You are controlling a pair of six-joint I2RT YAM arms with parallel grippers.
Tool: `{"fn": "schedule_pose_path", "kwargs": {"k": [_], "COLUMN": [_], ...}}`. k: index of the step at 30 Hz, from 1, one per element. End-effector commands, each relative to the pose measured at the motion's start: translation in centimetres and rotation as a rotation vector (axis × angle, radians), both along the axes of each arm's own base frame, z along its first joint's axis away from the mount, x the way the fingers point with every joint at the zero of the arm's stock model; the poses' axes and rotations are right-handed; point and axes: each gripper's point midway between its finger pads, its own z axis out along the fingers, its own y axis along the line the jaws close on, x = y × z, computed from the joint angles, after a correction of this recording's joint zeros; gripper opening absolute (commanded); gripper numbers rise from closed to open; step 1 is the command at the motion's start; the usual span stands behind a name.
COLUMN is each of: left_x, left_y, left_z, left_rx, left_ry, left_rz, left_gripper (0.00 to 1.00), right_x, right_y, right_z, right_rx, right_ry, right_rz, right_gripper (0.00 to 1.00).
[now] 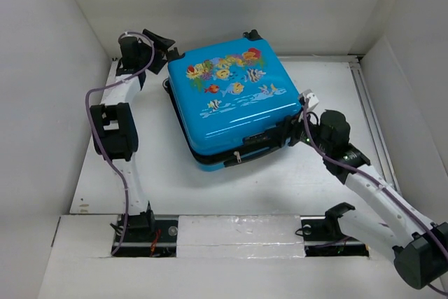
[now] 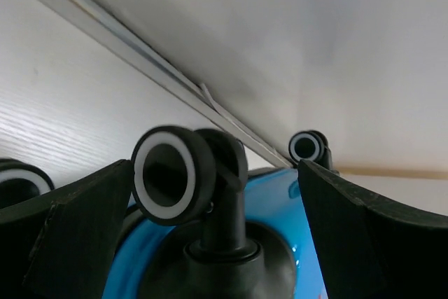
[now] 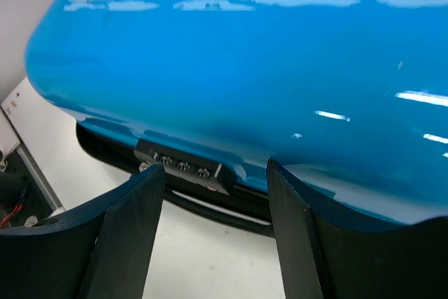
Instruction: Pack the luggage
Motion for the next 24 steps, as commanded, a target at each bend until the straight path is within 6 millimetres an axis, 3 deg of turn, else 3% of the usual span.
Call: {"fn": "schedule_pose_path", "kwargs": {"k": [1, 9, 12, 17, 20, 21, 22, 23, 24], "left_x": [-0.2, 0.6, 0.6, 0.3, 0.3, -0.1, -0.3, -0.5, -0.8], "left_y": [-2.0, -2.0, -2.6, -2.7, -2.0, -1.9, -1.1, -1.1, -0.3], "left_z": [0.5, 0.1, 0.9, 3.0, 4.1, 4.3, 5.2, 5.3, 5.1], "left_rx": [-0.13, -0.219, -0.297, -0.426, -0.432, -0.406, -0.403, -0.376, -0.358], "left_ry": [-0.042, -0.057, -0.084, -0.224, -0.254, -0.265, -0.282, -0.287, -0.282], "left_rz": [-0.07, -0.04, -0.039, -0.052, -0.038, -0.03, -0.021, -0.022, -0.008], "left_gripper": [1.0, 1.0, 0.93, 0.43, 0.1, 0.0, 0.0, 0.0, 0.0], "right_x": [-0.2, -1.4, -2.1, -2.9, -3.5, -3.9, -4.3, -4.8, -5.4], "right_y": [0.1, 1.1, 1.5, 2.0, 2.0, 1.8, 1.8, 2.1, 2.0], "right_z": [-1.5, -1.2, -1.8, -2.4, -3.1, -3.6, -4.4, -4.3, -4.4], "right_rx": [-0.026, -0.015, -0.008, 0.0, 0.003, -0.003, -0.011, -0.008, -0.007], "right_ry": [0.042, 0.037, 0.059, 0.079, 0.094, 0.105, 0.125, 0.119, 0.116], "right_rz": [-0.006, 0.037, 0.044, 0.032, 0.04, 0.04, 0.054, 0.07, 0.08], "right_gripper": [0.66, 0.66, 0.66, 0.65, 0.55, 0.44, 0.44, 0.33, 0.32]}}
